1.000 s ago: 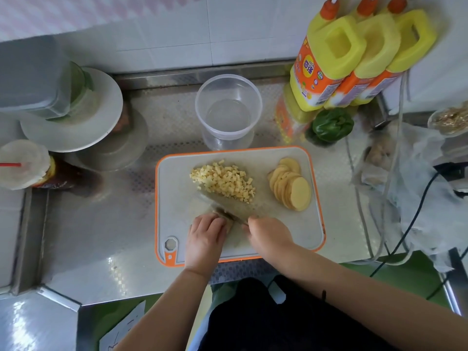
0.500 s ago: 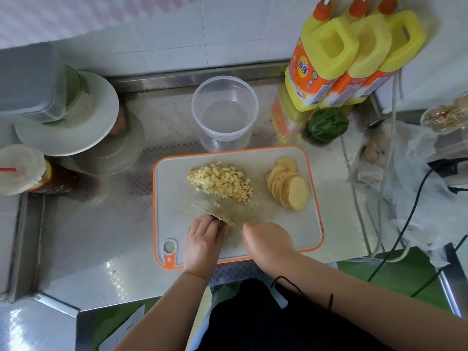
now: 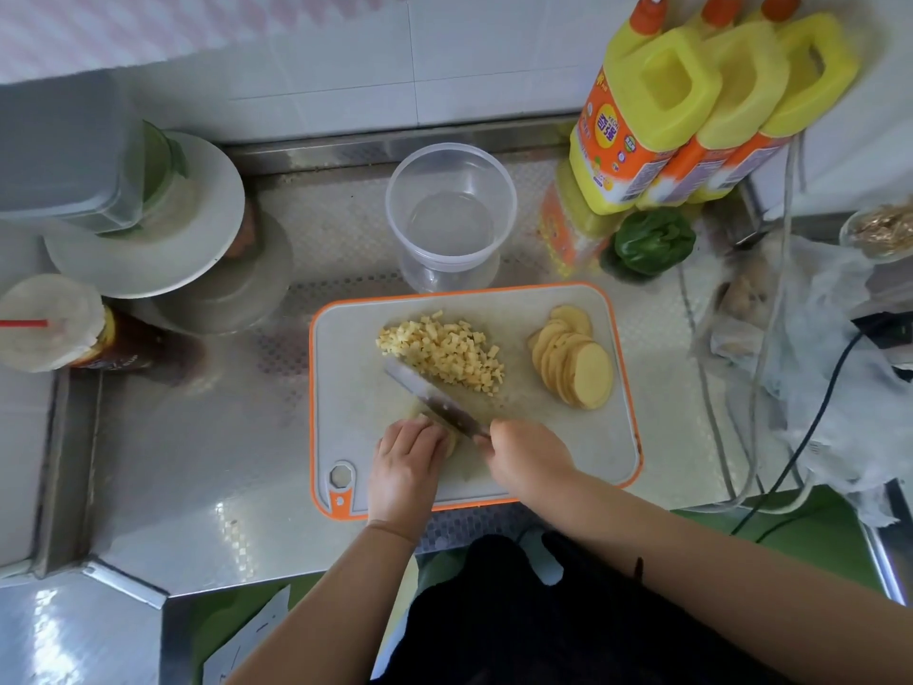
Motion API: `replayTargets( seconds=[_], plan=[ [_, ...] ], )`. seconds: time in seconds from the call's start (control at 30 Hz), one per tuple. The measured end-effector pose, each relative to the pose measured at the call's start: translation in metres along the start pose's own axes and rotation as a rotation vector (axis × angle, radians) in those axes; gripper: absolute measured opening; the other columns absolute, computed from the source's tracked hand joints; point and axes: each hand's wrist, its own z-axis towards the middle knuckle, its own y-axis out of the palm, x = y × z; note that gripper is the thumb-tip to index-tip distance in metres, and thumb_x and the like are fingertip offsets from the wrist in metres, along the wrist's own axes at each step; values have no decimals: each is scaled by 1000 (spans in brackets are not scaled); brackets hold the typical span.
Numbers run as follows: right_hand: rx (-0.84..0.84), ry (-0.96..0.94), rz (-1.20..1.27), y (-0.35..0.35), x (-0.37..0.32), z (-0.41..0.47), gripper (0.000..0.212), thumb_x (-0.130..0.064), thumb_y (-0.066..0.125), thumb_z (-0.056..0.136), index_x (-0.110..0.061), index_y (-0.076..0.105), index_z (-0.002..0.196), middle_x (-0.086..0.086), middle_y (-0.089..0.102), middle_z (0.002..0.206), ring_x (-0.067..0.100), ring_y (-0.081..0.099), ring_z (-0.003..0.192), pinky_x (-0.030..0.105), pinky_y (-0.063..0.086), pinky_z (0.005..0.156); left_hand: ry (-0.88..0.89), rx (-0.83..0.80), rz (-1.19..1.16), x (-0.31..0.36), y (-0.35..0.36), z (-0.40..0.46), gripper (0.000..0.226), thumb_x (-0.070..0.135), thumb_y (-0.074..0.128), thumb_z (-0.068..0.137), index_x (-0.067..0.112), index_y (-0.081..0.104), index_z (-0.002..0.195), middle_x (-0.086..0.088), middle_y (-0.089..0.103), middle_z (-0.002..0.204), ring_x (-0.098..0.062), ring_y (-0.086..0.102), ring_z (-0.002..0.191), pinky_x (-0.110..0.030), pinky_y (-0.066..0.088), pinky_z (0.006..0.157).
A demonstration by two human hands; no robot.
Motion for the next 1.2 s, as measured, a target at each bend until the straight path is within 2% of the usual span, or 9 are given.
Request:
replayTargets(
  seconds=[0.17, 0.37, 0.67, 0.77, 0.87, 0.93, 1.0, 1.1, 1.2],
  plan=[
    [15, -45, -7, -12, 7, -2, 39, -42, 38, 100, -9, 57, 94, 3, 51, 70, 27, 54, 72, 29, 33, 53, 23, 4, 10, 0, -12, 1, 21, 21, 59, 93, 5, 72, 87, -9, 64, 93, -26, 56, 91, -36, 48, 82],
    [105, -102, -56, -11, -9, -31, 29, -38, 33, 103, -18, 43, 83, -4, 30, 60, 23, 44, 65, 30, 24, 46, -392, -61, 36, 2, -21, 8, 23, 24, 62, 91, 6, 63, 105, -9, 63, 106, -31, 57, 102, -42, 50, 83],
    [140, -120, -188, -5, -12, -31, 28, -32, 37, 102, -12, 55, 92, 1, 46, 69, 22, 45, 61, 26, 17, 42, -195, -13, 9, 3, -26, 3, 24, 21, 53, 92, 4, 69, 93, -9, 64, 100, -24, 56, 94, -32, 49, 75],
    [36, -89, -206, -7, -18, -32, 34, -30, 84, 65, -15, 53, 64, -5, 25, 49, 16, 27, 40, 18, 0, 41, -53, -76, 10, -2, -21, 2, 21, 19, 55, 93, 4, 70, 90, -8, 64, 98, -25, 55, 93, -32, 47, 77],
    [130, -83, -149, 8, -10, -22, 48, -18, 94, 29, -17, 50, 48, -7, 6, 45, 13, 13, 34, 9, -5, 50, -51, -84, 12, -6, -16, 2, 23, 21, 56, 93, 4, 71, 90, -7, 65, 98, -25, 56, 93, -32, 48, 76],
    [38, -46, -165, 0, -18, -28, 31, -15, 88, 54, -13, 59, 64, -7, 8, 50, 17, 29, 41, 16, 1, 43, -29, -75, 11, -8, -16, 3, 22, 20, 58, 92, 4, 71, 89, -7, 65, 97, -25, 56, 92, -30, 48, 75],
    [39, -75, -222, 3, -17, -26, 12, -5, 62, 85, -8, 60, 97, -2, 36, 60, 23, 52, 64, 22, 25, 45, -13, -69, 5, -9, -16, 2, 21, 20, 59, 92, 3, 71, 89, -7, 65, 97, -24, 56, 92, -29, 48, 75],
    [-57, -25, -163, 2, -20, -22, 21, 0, 50, 90, -4, 55, 110, 10, 62, 97, 30, 62, 94, 32, 39, 66, -24, -64, -20, -9, -15, 2, 20, 19, 59, 93, 4, 72, 91, -7, 65, 97, -24, 57, 92, -29, 49, 78],
    [-24, -12, -98, 6, -17, -18, 16, -17, 45, 99, -7, 55, 107, 9, 61, 91, 31, 63, 92, 31, 37, 63, -12, -69, -26, -11, -13, 2, 18, 18, 60, 92, 4, 72, 92, -6, 66, 98, -25, 58, 93, -32, 51, 80]
  ],
)
